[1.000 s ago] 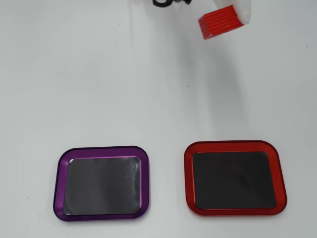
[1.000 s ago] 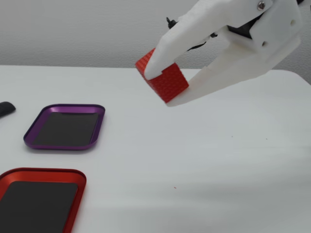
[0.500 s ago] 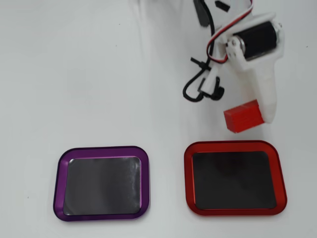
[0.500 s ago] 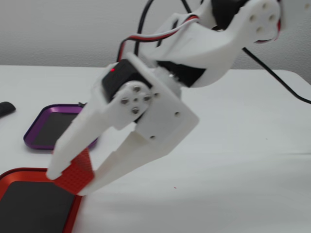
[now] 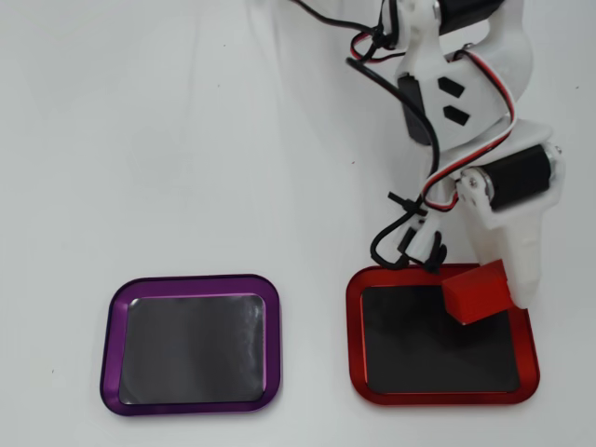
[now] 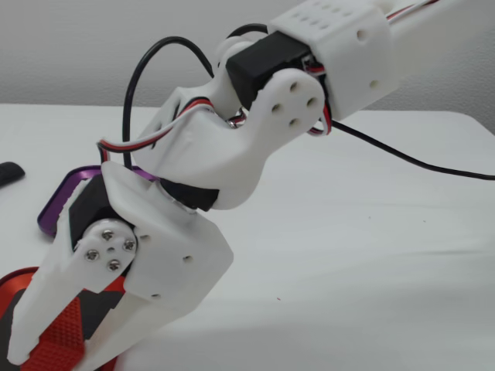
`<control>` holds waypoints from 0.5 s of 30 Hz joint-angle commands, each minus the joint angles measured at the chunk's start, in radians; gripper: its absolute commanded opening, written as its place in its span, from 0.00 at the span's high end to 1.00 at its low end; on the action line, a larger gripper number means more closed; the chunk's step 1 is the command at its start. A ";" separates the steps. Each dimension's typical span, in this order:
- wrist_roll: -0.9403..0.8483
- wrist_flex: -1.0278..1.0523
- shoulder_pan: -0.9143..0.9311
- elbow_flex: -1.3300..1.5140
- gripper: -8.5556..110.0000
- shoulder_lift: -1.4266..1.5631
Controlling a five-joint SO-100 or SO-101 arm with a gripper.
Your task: Grasp a red block and put it in the left red dish.
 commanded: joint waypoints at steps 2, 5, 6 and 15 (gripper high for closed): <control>-0.005 0.002 -0.003 -0.046 0.93 0.017; 0.000 0.002 0.021 -0.044 0.93 0.017; 0.002 0.002 0.026 -0.044 0.93 0.017; 0.002 0.127 0.049 -0.051 0.77 0.021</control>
